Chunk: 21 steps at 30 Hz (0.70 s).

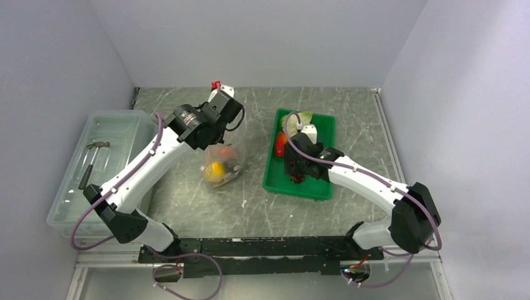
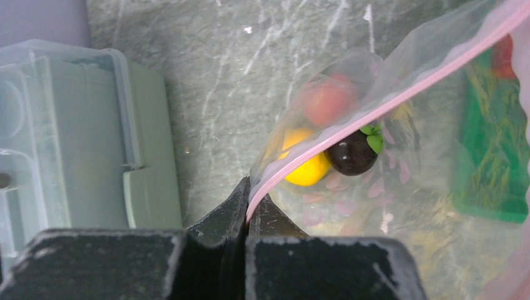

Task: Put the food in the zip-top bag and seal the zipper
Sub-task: Pick up the fake fruit from the bin.

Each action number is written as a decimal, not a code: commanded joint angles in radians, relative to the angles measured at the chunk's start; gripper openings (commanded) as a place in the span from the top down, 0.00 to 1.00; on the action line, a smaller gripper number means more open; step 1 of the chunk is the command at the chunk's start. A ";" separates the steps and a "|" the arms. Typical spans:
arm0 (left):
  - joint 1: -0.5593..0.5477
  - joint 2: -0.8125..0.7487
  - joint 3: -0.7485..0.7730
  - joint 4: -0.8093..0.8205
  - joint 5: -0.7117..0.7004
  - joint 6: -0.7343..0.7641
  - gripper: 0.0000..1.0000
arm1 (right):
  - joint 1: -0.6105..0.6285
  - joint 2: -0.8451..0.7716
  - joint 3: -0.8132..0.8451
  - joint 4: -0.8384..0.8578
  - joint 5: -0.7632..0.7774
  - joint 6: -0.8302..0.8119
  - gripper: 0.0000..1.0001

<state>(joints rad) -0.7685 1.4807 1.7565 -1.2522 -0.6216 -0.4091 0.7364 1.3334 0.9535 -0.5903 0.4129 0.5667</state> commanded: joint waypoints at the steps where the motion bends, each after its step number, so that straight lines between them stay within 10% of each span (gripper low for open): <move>1: -0.002 0.002 0.043 -0.047 -0.142 0.016 0.96 | -0.037 0.041 -0.015 0.086 -0.067 0.022 0.14; 13: -0.002 0.023 0.084 -0.095 -0.167 0.012 0.97 | -0.094 0.170 -0.036 0.185 -0.135 0.017 0.17; 21: -0.002 0.024 -0.056 -0.006 -0.015 -0.033 1.00 | -0.100 0.216 -0.043 0.196 -0.124 0.004 0.37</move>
<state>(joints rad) -0.7689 1.5063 1.7401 -1.3182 -0.7116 -0.4057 0.6437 1.5433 0.9237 -0.4282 0.2722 0.5720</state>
